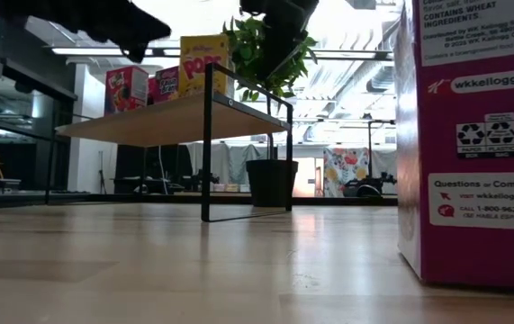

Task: Stack cereal on shelf
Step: Put the yellow cereal box on the shelf aligned with the other yellow cereal box

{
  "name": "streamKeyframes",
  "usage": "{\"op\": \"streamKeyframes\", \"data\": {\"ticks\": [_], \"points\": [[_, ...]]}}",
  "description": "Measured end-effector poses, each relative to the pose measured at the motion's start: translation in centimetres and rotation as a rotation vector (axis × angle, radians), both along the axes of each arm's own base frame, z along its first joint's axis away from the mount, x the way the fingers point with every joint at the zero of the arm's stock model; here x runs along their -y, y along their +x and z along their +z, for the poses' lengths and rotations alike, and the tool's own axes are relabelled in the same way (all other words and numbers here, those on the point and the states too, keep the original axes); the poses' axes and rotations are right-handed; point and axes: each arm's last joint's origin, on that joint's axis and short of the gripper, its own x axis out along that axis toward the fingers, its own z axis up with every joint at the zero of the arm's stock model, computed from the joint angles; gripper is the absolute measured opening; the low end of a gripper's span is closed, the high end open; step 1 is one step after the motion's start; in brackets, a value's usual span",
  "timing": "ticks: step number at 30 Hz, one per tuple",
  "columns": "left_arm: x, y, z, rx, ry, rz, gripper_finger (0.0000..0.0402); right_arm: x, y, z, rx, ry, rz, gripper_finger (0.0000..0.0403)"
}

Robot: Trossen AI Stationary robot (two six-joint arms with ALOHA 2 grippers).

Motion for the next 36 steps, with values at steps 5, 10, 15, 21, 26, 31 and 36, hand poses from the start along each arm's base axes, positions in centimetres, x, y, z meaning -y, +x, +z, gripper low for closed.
{"op": "streamKeyframes", "data": {"ticks": [5, 10, 15, 21, 26, 31, 36], "points": [[-0.3, 1.4, -0.7, -0.060, 0.042, 0.117, 0.0007, 0.5, -0.9, 0.0, 0.124, 0.036, -0.007, 0.0001], [-1.0, 2.2, -0.9, -0.067, 0.053, 0.190, 0.0003, 0.4, -1.0, -1.2, 0.184, 0.077, 0.025, 0.0000], [-1.8, 2.5, -1.4, -0.095, 0.068, 0.263, 0.0001, 0.4, -0.7, -2.7, 0.203, 0.091, 0.012, 0.0000], [-2.8, 2.7, -1.8, -0.112, 0.077, 0.348, 0.0000, 0.4, -0.6, -2.9, 0.218, 0.106, 0.015, 0.0000], [-3.3, 2.6, -1.8, -0.118, 0.082, 0.388, 0.0000, 0.3, 0.0, -2.3, 0.306, 0.143, 0.044, 0.0000], [-3.7, 2.5, -1.9, -0.132, 0.092, 0.425, 0.0000, 0.3, 0.1, -2.1, 0.335, 0.161, 0.044, 0.0000], [-3.8, 2.4, -2.1, -0.151, 0.110, 0.464, 0.0000, 0.3, 0.5, -2.3, 0.349, 0.172, 0.052, 0.0000]]}}
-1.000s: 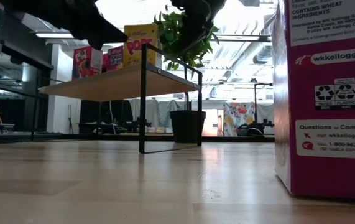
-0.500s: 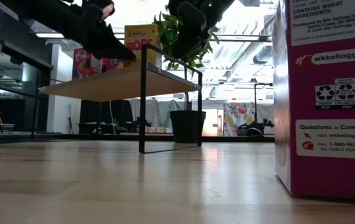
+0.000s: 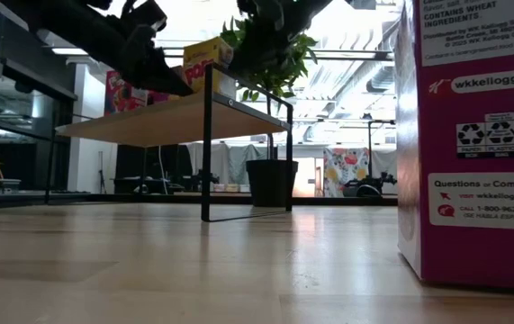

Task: Stack cereal on shelf
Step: Put the yellow cereal box on the shelf aligned with the other yellow cereal box

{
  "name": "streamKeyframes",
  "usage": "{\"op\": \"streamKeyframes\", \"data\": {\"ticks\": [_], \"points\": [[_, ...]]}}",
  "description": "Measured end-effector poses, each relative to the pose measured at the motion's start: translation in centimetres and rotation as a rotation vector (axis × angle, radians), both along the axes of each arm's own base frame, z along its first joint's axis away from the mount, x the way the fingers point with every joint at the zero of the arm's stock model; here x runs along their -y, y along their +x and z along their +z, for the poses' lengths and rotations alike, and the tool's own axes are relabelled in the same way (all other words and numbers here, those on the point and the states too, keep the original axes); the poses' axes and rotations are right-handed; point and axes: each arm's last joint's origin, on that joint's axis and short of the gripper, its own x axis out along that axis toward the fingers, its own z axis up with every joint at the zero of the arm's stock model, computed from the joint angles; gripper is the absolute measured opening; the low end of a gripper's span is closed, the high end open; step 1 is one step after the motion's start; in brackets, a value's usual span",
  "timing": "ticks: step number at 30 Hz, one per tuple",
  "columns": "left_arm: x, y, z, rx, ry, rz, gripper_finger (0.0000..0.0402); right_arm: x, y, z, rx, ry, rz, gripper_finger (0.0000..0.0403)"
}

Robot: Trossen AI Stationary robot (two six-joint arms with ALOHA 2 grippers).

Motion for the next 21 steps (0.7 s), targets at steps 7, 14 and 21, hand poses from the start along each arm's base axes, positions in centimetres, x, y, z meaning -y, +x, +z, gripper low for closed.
{"op": "streamKeyframes", "data": {"ticks": [7, 14, 21], "points": [[0.0, -0.3, 0.2, -0.003, 0.011, 0.010, 0.0000, 0.3, 0.6, -0.5, 0.019, -0.010, 0.003, 0.0000], [0.0, -1.4, 1.0, 0.015, 0.018, 0.033, 0.0000, 0.9, 0.8, -0.3, 0.046, -0.029, -0.002, 0.0000], [0.0, -1.9, 1.3, 0.017, 0.019, 0.045, 0.0000, 1.5, 1.1, -0.2, 0.085, -0.032, -0.015, 0.0000]]}}
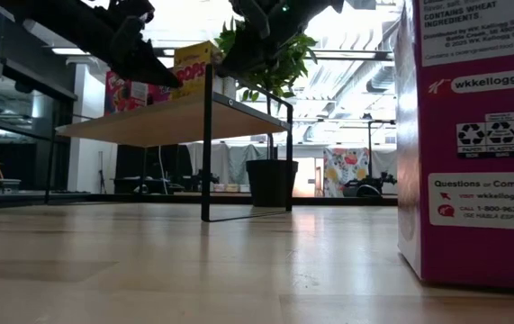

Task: Stack cereal on shelf
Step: Put the yellow cereal box on the shelf aligned with the other yellow cereal box, then put the pink cereal box on the shelf aligned with the other pink cereal box

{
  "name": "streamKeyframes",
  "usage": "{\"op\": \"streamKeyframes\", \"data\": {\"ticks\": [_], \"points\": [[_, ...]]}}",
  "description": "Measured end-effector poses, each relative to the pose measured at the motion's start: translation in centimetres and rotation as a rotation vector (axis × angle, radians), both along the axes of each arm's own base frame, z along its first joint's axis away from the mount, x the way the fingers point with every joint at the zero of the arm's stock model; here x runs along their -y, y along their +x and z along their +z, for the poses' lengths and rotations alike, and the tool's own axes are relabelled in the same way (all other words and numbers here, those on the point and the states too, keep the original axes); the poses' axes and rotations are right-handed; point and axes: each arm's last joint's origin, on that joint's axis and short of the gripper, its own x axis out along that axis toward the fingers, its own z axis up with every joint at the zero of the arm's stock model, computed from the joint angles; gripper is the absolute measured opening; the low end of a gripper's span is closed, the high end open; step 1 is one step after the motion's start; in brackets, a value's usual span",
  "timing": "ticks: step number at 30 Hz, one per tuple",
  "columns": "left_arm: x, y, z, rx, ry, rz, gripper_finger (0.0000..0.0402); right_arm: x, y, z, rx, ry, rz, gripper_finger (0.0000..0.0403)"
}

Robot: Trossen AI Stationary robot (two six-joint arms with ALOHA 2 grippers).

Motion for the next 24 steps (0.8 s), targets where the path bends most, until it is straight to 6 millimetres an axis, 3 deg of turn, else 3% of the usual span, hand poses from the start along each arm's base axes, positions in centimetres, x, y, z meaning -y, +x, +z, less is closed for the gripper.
{"op": "streamKeyframes", "data": {"ticks": [11, 18, 24], "points": [[0.0, 0.0, 0.0, -0.004, 0.012, 0.023, 0.0000, 0.0, -0.3, -0.4, -0.047, 0.001, 0.003, 0.0000], [0.9, -2.0, 1.9, 0.015, -0.040, -0.070, 0.0000, -0.6, -2.9, 1.2, -0.149, 0.021, 0.005, 0.0000], [2.4, -4.0, 3.7, 0.141, -0.101, -0.265, 0.0000, -2.9, -5.4, 2.7, -0.236, 0.057, 0.037, 0.0000]]}}
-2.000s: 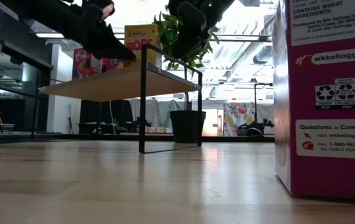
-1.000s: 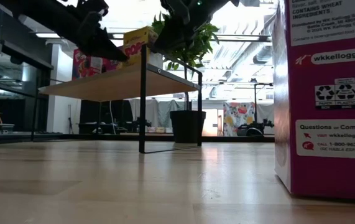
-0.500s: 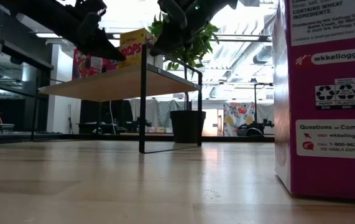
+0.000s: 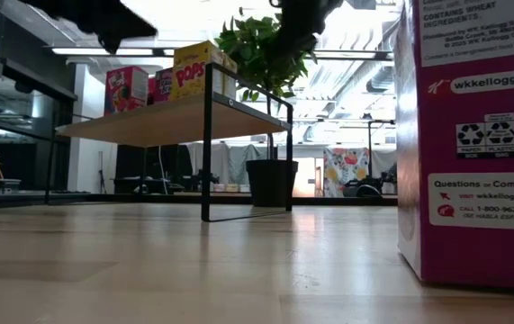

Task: Stack cereal on shelf
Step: Put the pink cereal box on the shelf aligned with the other pink cereal box

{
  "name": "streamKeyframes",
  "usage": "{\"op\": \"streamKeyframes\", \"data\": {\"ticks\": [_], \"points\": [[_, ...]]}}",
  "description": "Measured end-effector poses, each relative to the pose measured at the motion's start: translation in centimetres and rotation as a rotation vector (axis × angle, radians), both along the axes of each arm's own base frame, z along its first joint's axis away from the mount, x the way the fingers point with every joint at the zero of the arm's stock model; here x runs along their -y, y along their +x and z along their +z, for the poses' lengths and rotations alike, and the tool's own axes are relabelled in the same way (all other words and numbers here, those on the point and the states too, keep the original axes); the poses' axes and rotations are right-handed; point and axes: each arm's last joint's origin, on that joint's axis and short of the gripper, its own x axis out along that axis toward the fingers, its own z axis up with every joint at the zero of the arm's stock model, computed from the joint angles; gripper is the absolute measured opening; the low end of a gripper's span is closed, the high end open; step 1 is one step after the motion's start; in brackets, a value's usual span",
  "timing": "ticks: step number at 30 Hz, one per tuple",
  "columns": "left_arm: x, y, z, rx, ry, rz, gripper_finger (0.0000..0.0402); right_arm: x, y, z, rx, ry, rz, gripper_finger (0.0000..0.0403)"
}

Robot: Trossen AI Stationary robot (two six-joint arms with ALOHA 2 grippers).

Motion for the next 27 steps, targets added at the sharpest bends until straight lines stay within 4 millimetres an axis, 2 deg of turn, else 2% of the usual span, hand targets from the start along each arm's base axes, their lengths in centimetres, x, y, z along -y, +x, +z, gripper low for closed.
{"op": "streamKeyframes", "data": {"ticks": [8, 13, 19, 23, 27], "points": [[1.9, -1.2, 1.2, 0.098, -0.011, -0.196, 0.0000, -5.3, -2.4, 0.7, -0.102, 0.102, 0.036, 0.0000], [2.4, -1.2, 1.2, 0.102, -0.004, -0.234, 0.0000, -9.5, -3.5, 0.6, -0.155, 0.207, 0.090, 0.0000], [2.5, -1.2, 1.2, 0.101, 0.014, -0.243, 0.0000, -14.6, -4.6, 0.9, -0.130, 0.257, 0.200, 0.0000], [2.5, -1.2, 1.2, 0.101, 0.015, -0.243, 0.0000, -16.7, -5.2, 0.7, -0.124, 0.232, 0.229, 0.0000], [2.5, -1.2, 1.2, 0.101, 0.015, -0.242, 0.0000, -17.7, -5.0, 0.7, -0.064, 0.197, 0.253, 0.0000]]}}
